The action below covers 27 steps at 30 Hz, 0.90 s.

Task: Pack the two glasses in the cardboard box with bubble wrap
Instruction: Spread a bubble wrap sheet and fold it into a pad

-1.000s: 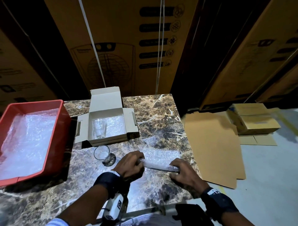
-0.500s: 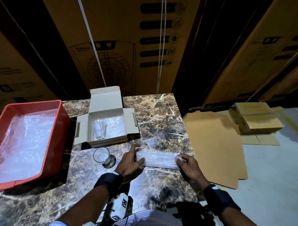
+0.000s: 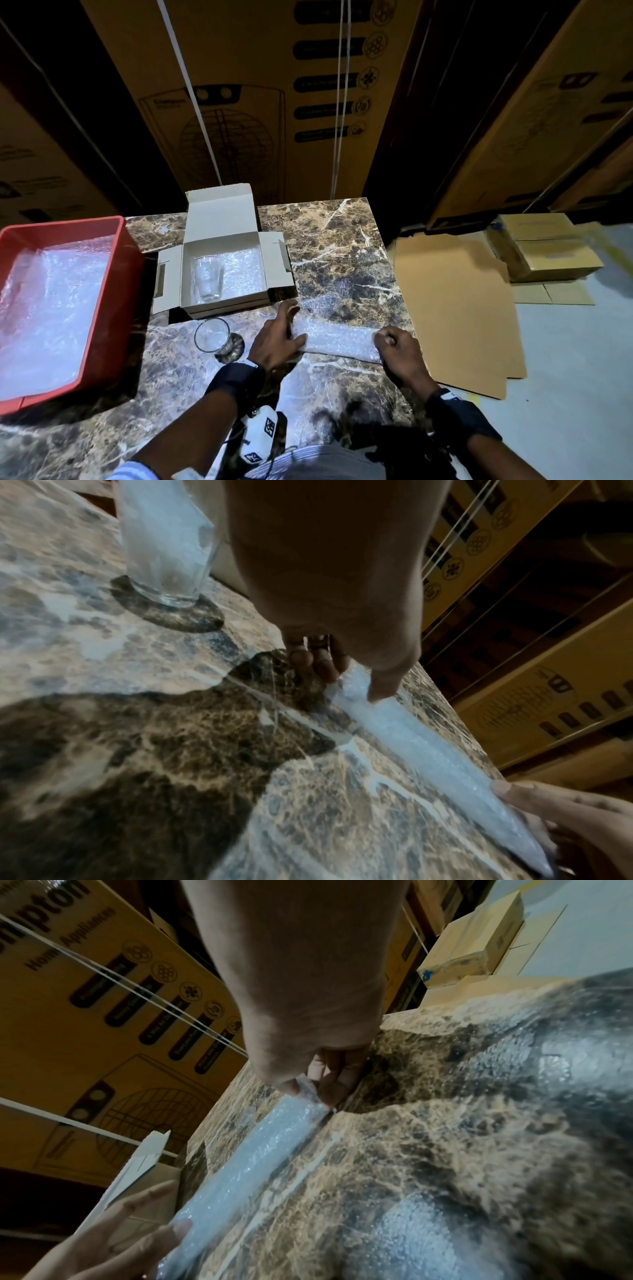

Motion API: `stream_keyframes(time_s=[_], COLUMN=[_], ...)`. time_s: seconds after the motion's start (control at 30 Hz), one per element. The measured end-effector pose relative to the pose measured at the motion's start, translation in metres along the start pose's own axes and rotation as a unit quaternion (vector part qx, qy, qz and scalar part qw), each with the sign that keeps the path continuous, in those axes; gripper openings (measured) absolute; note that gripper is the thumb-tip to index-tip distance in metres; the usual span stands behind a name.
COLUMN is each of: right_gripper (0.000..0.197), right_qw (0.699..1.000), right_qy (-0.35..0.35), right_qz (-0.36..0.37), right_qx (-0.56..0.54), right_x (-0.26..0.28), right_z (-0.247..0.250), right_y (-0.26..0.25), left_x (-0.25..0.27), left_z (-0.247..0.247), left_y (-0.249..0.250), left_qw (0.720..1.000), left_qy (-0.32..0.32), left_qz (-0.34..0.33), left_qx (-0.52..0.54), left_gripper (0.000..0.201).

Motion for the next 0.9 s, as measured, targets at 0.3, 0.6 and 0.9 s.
stream_keyframes(time_s=[0.3, 0.6, 0.9], right_gripper=[0.022, 0.026, 0.013], right_qw=[0.976, 0.945, 0.93], right_qy=[0.022, 0.048, 0.033], right_qz=[0.093, 0.147, 0.17], right_qx=[0.197, 0.288, 0.325], right_x=[0.008, 0.022, 0.025], right_z=[0.005, -0.009, -0.031], right_y=[-0.012, -0.03, -0.035], left_x=[-0.003, 0.016, 0.031], left_z=[-0.005, -0.013, -0.06], left_y=[0.001, 0.05, 0.036], left_qw=[0.99, 0.933, 0.888], left_qy=[0.04, 0.089, -0.104], left_qz=[0.008, -0.192, -0.229], left_qx=[-0.136, -0.291, -0.384], left_gripper=[0.061, 0.051, 0.095])
Point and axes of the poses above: each hand's wrist, its own x-axis away from the middle knuckle, its own z-axis out of the back of the hand, y = z × x, the point moved 3 cm from there along -x, towards the middle knuckle, and after that the axes turned 14 degrees about -x, right-handed, at the moved point
